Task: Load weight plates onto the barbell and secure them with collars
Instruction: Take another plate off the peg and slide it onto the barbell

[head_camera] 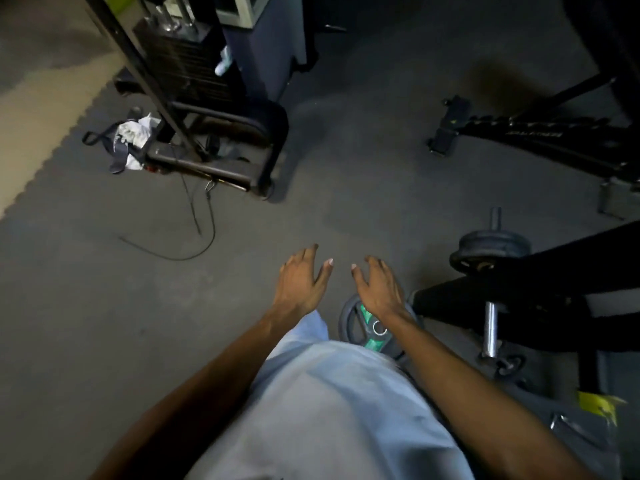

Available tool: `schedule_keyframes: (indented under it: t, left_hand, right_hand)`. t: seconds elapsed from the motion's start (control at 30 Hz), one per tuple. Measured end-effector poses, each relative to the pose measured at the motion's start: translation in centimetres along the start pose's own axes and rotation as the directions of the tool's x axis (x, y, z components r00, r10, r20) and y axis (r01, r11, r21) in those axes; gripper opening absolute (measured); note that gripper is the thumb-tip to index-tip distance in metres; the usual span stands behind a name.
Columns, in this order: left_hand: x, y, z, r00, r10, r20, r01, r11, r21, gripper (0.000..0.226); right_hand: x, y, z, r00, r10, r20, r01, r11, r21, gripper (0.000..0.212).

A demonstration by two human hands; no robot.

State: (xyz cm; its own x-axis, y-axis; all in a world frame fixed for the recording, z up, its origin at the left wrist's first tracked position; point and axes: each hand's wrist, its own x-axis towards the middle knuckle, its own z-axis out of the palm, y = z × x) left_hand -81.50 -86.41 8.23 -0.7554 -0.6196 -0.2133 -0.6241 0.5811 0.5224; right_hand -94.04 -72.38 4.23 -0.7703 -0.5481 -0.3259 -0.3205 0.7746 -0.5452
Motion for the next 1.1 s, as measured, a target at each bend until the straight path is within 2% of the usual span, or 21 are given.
schedule_keyframes:
  t: [0.1,0.23,0.4,0.47,0.53,0.67,0.83,0.97,1.1]
  left_hand:
    - [6.7,2.3,0.0,1.0,0.018,0.025,-0.018,1.0,-0.013,0.06]
    - [17.3,4.9,1.3,0.995,0.055,0.08,-0.05,0.997,-0.058,0.064]
    - [32.2,11.0,2.1,0.983,0.119,0.142,-0.118,0.993,-0.016,0.064]
    - [37.4,14.8,1.8,0.97,0.203,0.132,-0.204,0.979,-0.003,0.06]
    - [42.4,18.4,1.9,0.937,0.299,0.183,-0.309,0.95,0.032,0.059]
    - [49.7,25.2,3.9,0.877,0.39,0.283,-0.422,0.905,0.061,0.063]
    - [55.7,33.7,8.6,0.757,0.522,0.393,-0.579,0.814,0.036,0.08]
    - [59.4,41.7,13.0,0.6,0.633,0.49,-0.723,0.691,-0.008,0.078]
    - [61.3,49.6,17.0,0.41,0.74,0.533,-0.851,0.52,-0.067,0.073]
  right_hand:
    - [6.6,-0.3,-2.1,1.0,0.016,-0.014,-0.017,1.0,-0.003,0.053]
    - [16.6,0.3,-4.4,0.997,0.066,-0.04,-0.065,0.998,0.005,0.048]
    - [27.8,1.6,-8.8,0.984,0.162,-0.072,-0.166,0.984,-0.065,0.055]
    - [31.0,1.8,-11.7,0.975,0.184,-0.121,-0.195,0.977,-0.087,0.055]
    - [34.4,2.3,-15.0,0.958,0.231,-0.171,-0.249,0.964,-0.096,0.054]
    - [38.8,5.8,-20.1,0.909,0.347,-0.232,-0.358,0.934,-0.007,0.054]
    - [42.9,11.9,-24.9,0.816,0.518,-0.255,-0.505,0.855,0.12,0.055]
    - [46.0,17.5,-29.1,0.739,0.617,-0.269,-0.592,0.786,0.179,0.055]
    - [47.2,21.9,-34.1,0.6,0.712,-0.364,-0.662,0.697,0.274,0.055]
